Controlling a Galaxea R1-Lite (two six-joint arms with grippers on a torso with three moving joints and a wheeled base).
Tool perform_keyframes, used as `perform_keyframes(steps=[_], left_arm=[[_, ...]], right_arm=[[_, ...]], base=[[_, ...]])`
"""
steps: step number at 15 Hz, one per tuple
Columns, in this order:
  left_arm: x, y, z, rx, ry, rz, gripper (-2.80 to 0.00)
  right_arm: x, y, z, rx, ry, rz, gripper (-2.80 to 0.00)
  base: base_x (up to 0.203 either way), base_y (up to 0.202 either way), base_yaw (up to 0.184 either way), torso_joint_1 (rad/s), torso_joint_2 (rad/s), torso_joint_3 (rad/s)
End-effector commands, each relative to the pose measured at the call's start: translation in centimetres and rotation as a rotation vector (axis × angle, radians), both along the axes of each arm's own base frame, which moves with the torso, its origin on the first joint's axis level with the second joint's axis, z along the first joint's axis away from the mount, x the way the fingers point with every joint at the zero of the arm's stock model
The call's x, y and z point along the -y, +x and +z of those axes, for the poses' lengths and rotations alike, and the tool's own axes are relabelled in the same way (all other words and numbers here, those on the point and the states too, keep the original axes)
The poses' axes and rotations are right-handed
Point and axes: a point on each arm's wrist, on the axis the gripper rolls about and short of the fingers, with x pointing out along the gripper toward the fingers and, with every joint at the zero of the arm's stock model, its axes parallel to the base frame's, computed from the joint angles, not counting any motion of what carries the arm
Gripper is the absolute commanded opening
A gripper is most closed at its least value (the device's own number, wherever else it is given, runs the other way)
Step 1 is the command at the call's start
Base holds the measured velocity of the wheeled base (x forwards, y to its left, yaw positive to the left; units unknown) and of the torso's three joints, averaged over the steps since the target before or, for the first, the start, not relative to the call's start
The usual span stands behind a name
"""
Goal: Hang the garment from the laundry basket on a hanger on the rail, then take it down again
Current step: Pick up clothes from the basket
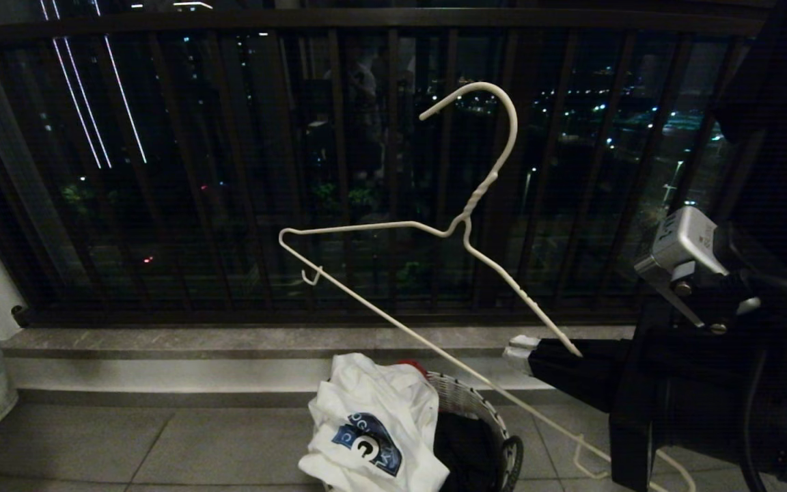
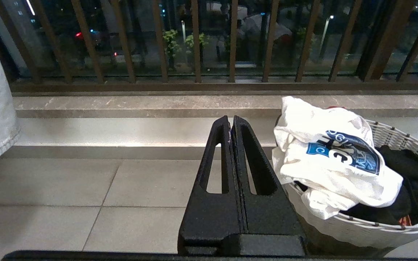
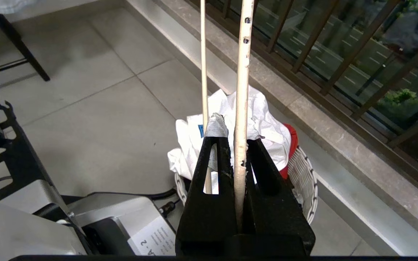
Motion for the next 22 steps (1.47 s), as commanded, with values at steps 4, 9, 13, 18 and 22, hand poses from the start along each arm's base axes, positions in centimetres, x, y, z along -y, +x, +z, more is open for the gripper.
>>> perform_keyframes(steps=[4, 9, 13, 18, 22], left_arm=[[0.0, 0.1, -0.3, -0.010, 0.001, 0.000, -2.80], [0.0, 0.0, 0.7, -0.028, 0.065, -0.005, -2.80], [0.0, 1.2, 5.0, -0.085, 0.073, -0.014, -2.80], [0.4, 7.2, 10.5, -0.308, 0.064, -0.164, -2.80], [2.1, 14.6, 13.3, -0.542, 0.060, -0.363, -2.80]], right_arm=[[0.6, -0.5, 0.9, 0.025, 0.033, -0.002, -2.80], [0.7, -0.6, 1.1, 0.034, 0.040, -0.002, -2.80], [0.9, -0.7, 1.3, 0.040, 0.047, -0.003, -2.80], [2.0, -0.4, 2.7, 0.077, 0.089, -0.055, -2.80], [3.2, 0.1, 4.1, 0.093, 0.155, -0.123, -2.80]], base=[[0.000, 0.000, 0.000, 0.000, 0.00, 0.000], [0.000, 0.000, 0.000, 0.000, 0.00, 0.000], [0.000, 0.000, 0.000, 0.000, 0.00, 0.000], [0.000, 0.000, 0.000, 0.000, 0.00, 0.000], [0.000, 0.000, 0.000, 0.000, 0.00, 0.000]])
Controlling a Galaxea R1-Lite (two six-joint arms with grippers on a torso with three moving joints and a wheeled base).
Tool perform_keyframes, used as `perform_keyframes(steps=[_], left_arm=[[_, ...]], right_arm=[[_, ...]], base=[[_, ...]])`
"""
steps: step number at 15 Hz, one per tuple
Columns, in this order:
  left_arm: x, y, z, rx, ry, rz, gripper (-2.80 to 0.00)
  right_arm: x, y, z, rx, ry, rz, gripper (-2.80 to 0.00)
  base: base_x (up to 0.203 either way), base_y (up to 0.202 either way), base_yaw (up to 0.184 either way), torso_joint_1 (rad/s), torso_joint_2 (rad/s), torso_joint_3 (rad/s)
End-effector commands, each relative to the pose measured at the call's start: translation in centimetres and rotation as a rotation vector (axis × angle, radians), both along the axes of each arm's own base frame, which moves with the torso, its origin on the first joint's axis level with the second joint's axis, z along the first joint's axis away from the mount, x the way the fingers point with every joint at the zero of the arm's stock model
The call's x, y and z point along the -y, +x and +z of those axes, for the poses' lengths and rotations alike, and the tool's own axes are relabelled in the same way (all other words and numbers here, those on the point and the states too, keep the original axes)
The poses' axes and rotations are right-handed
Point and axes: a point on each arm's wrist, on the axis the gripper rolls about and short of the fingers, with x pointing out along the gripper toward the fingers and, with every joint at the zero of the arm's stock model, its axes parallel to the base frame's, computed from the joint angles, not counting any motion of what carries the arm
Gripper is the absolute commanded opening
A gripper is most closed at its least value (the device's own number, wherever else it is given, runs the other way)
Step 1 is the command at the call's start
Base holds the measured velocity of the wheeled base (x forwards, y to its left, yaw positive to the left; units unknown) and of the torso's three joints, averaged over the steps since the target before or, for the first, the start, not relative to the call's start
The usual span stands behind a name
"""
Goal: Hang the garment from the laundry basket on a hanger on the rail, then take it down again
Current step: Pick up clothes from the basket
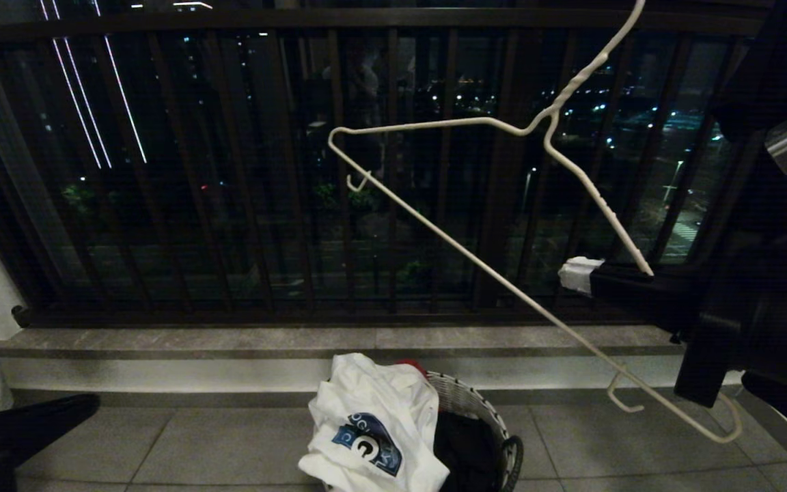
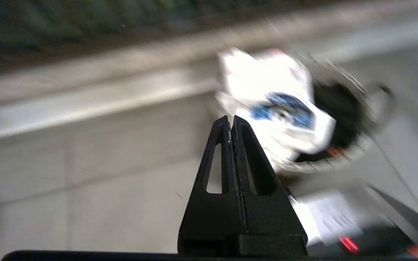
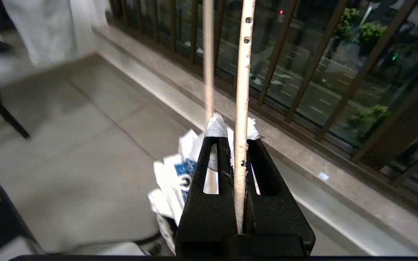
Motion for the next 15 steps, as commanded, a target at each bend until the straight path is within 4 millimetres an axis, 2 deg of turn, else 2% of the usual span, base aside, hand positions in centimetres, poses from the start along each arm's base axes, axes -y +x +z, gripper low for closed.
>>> perform_keyframes(steps=[1, 6, 8, 10, 13, 15], left_arm=[[2.0, 5.2, -0.4, -0.172, 0.020, -0.077, -2.80], [10.8, 12.8, -2.8, -0.393, 0.116, -0.142, -2.80], [14.0, 16.5, -4.5, -0.455, 0.121, -0.104, -2.80], [16.7, 19.6, -7.1, -0.502, 0.152, -0.059, -2.80], [19.9, 22.6, -10.3, -0.532, 0.186, -0.034, -2.80], [21.6, 22.8, -11.5, -0.537, 0.204, -0.052, -2.80]], right_arm=[[0.3, 0.0, 0.6, 0.003, 0.034, -0.014, -2.80], [0.7, 0.7, 1.0, -0.005, 0.061, -0.058, -2.80], [1.0, 1.6, 1.1, -0.010, 0.061, -0.100, -2.80], [0.8, 2.2, 0.8, -0.024, 0.051, -0.109, -2.80], [0.5, 3.0, 0.2, -0.043, 0.037, -0.121, -2.80], [0.2, 3.6, 0.0, -0.036, 0.042, -0.128, -2.80]], base=[[0.000, 0.000, 0.000, 0.000, 0.00, 0.000], [0.000, 0.000, 0.000, 0.000, 0.00, 0.000], [0.000, 0.000, 0.000, 0.000, 0.00, 0.000], [0.000, 0.000, 0.000, 0.000, 0.00, 0.000], [0.000, 0.000, 0.000, 0.000, 0.00, 0.000], [0.000, 0.000, 0.000, 0.000, 0.00, 0.000]])
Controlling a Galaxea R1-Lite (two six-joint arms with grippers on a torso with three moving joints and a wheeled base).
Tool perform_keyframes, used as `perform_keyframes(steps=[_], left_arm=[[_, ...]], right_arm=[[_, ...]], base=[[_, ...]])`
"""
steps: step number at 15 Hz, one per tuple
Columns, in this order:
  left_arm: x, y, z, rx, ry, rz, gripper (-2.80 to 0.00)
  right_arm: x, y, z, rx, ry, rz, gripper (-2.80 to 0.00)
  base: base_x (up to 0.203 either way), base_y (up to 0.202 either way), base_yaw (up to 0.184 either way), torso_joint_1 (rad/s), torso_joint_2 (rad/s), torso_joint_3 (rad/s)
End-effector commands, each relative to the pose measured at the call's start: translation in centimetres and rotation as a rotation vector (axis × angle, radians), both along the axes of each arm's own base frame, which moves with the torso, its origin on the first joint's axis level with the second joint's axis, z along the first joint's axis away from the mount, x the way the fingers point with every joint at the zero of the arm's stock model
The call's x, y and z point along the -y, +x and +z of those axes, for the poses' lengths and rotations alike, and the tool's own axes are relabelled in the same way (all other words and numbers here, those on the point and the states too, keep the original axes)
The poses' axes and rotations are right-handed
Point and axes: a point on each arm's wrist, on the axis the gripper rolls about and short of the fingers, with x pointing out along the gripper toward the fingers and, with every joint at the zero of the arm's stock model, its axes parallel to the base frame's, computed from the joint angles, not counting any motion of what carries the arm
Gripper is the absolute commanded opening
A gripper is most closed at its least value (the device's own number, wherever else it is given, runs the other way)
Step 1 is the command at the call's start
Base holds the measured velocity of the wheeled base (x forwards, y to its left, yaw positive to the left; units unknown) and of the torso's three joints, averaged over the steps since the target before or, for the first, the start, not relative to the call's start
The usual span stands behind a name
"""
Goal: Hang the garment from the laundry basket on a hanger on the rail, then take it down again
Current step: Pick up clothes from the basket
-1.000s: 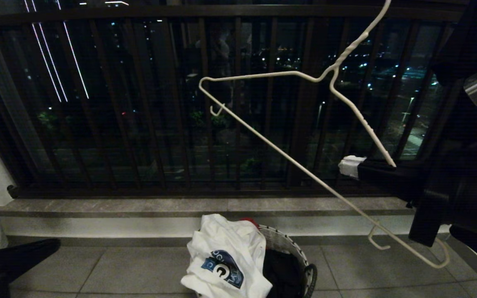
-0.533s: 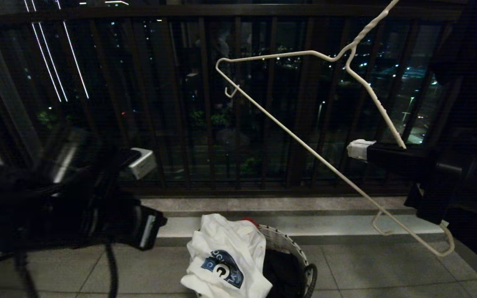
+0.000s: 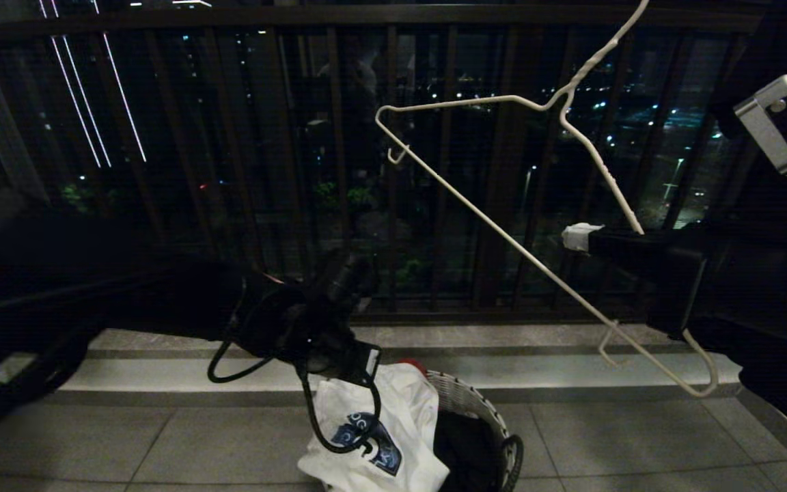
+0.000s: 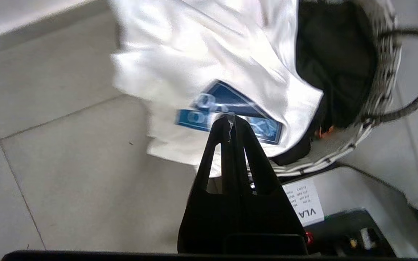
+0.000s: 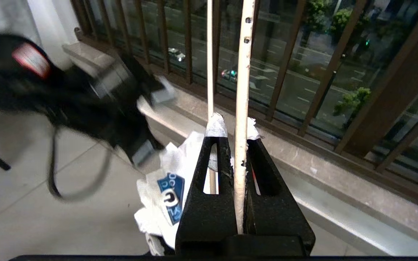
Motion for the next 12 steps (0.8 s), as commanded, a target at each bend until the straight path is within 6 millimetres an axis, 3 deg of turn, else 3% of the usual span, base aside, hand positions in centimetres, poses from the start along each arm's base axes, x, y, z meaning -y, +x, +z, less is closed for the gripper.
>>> perform_keyframes(steps=[1, 12], left_arm=[[1.2, 0.6, -2.3, -0.042, 0.031, -0.012, -2.80], [0.9, 0.2, -1.2, -0.018, 0.018, -0.019, -2.80]], right_arm=[[-0.4, 0.9, -0.7, -0.016, -0.013, -0.008, -2.80], [-0.2, 1.1, -0.8, -0.019, -0.017, -0.022, -2.80]], base=[[0.000, 0.000, 0.000, 0.000, 0.00, 0.000], [0.000, 0.000, 0.000, 0.000, 0.00, 0.000]])
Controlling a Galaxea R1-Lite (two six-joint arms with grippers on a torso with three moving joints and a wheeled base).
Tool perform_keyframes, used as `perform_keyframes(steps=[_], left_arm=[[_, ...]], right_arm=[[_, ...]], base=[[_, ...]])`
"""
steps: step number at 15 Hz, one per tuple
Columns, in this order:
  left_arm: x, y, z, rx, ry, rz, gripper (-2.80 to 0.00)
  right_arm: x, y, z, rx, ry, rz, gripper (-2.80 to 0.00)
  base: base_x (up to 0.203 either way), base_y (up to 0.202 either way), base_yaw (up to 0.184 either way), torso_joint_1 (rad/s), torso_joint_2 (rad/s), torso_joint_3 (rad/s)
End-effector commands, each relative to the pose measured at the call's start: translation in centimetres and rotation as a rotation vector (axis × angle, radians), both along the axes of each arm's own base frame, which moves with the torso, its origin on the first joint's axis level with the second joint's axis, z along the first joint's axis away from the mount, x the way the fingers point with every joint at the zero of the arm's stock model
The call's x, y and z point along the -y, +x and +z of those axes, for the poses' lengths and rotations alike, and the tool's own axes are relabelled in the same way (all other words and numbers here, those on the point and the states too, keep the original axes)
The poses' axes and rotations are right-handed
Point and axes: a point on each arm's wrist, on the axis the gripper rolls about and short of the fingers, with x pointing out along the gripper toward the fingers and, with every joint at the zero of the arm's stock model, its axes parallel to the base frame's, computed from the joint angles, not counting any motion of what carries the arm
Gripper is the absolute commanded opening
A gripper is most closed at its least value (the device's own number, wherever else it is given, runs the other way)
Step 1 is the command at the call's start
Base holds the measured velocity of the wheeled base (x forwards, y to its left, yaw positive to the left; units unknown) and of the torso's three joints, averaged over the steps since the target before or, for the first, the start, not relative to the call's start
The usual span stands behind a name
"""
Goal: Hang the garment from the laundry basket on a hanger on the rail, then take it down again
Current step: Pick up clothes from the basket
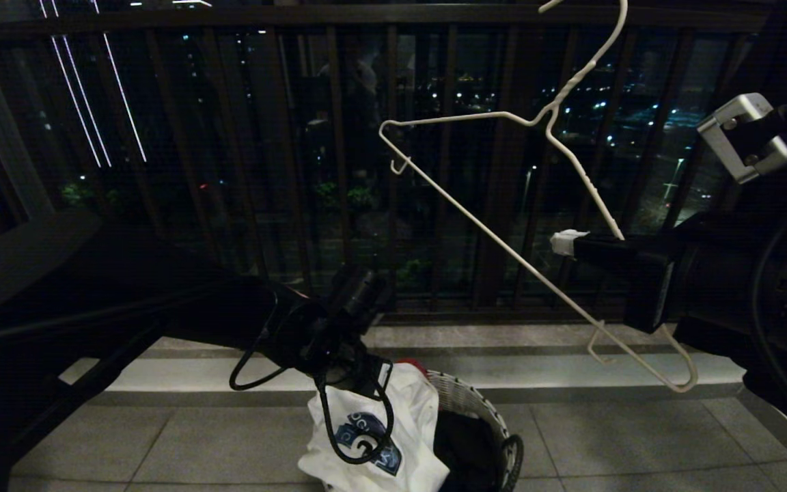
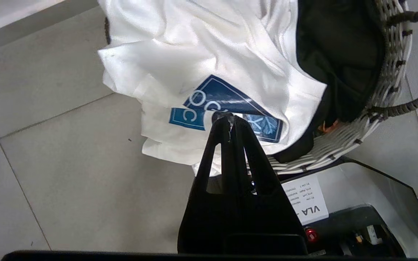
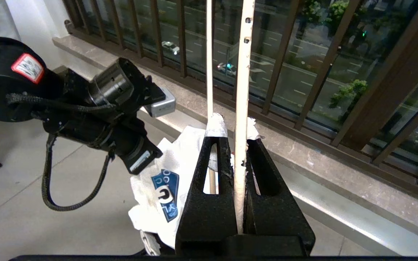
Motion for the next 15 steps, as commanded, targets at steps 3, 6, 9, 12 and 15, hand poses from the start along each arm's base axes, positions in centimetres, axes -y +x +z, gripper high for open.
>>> perform_keyframes(steps=[3, 6, 9, 12, 15], left_arm=[[-0.1, -0.2, 0.5, 0.009, -0.004, 0.001, -2.80], [-0.3, -0.2, 0.8, 0.016, -0.005, -0.001, -2.80], [-0.3, -0.3, 0.8, 0.015, -0.001, -0.005, -2.80], [-0.4, -0.4, 1.5, 0.032, -0.013, -0.006, -2.80], [-0.5, -0.5, 1.7, 0.033, -0.013, -0.006, -2.80]], right_arm=[[0.0, 0.1, 0.0, 0.000, 0.000, -0.004, -2.80], [0.0, 0.1, 0.0, 0.000, 0.000, -0.004, -2.80], [0.1, 0.0, 0.0, 0.002, -0.001, -0.004, -2.80], [0.1, 0.0, 0.0, 0.002, -0.001, -0.004, -2.80], [0.1, 0.0, 0.0, 0.002, -0.001, -0.004, -2.80]], base=[[0.000, 0.000, 0.000, 0.000, 0.00, 0.000], [0.000, 0.000, 0.000, 0.000, 0.00, -0.115], [0.000, 0.000, 0.000, 0.003, 0.00, -0.190], [0.000, 0.000, 0.000, 0.003, 0.00, -0.199], [0.000, 0.000, 0.000, 0.002, 0.00, -0.191]])
